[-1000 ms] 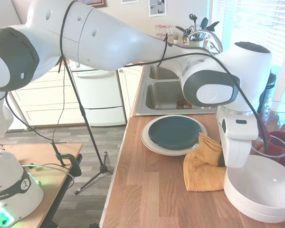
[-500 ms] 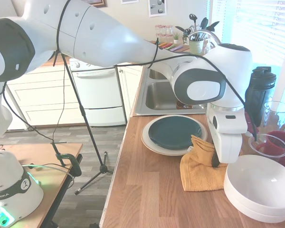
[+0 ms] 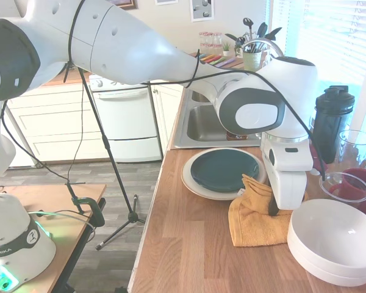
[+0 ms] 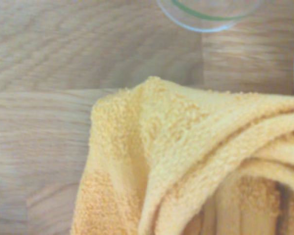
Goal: Wipe the blue plate in clockwise motion
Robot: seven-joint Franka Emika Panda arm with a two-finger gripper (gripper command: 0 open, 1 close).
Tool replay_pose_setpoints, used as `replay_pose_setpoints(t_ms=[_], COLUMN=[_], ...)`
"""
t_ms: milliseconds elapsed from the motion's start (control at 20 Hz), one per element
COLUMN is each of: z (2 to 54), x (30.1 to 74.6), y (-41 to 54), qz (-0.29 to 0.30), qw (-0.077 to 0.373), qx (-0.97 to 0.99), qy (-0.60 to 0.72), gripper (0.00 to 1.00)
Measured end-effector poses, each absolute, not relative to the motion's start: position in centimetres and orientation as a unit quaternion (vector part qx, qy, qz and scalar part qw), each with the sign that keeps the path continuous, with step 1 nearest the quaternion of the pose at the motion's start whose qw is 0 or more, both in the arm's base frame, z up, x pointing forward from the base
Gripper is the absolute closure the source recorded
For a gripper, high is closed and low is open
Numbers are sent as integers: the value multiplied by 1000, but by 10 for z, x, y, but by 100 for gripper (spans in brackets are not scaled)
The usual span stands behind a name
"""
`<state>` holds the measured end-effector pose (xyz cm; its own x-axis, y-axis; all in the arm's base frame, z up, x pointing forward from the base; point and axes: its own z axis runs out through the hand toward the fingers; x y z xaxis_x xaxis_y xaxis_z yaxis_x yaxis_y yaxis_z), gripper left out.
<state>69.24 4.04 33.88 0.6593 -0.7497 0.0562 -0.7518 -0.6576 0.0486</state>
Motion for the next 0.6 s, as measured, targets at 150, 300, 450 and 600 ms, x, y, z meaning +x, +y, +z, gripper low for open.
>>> replay_pose_setpoints(t_ms=[150, 300, 450, 600], z=[340, 342, 351, 371], x=[690, 688, 681, 671], y=[39, 40, 46, 57], qz=[16, 15, 15, 20], qw=[35, 35, 35, 29], qx=[910, 910, 912, 915], qy=[-413, -412, -408, -401], gripper=[0, 0, 0, 0])
